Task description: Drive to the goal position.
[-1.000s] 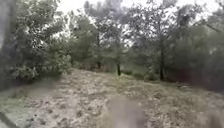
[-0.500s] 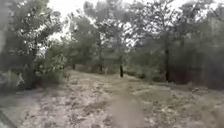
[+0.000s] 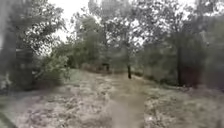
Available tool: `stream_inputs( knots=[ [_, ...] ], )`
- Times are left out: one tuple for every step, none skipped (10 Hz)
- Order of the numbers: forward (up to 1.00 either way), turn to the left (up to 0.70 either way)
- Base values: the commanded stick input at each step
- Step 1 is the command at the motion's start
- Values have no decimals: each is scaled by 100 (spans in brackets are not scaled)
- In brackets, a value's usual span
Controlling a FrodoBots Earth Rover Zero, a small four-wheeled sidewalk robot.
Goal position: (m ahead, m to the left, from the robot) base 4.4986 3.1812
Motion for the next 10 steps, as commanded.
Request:
stream_inputs(
  knots=[
    [70,0],
    [70,0],
    [70,22],
    [70,31],
    [70,35],
    [70,35],
    [70,11],
    [70,0],
    [70,0],
    [70,23]
  ],
)
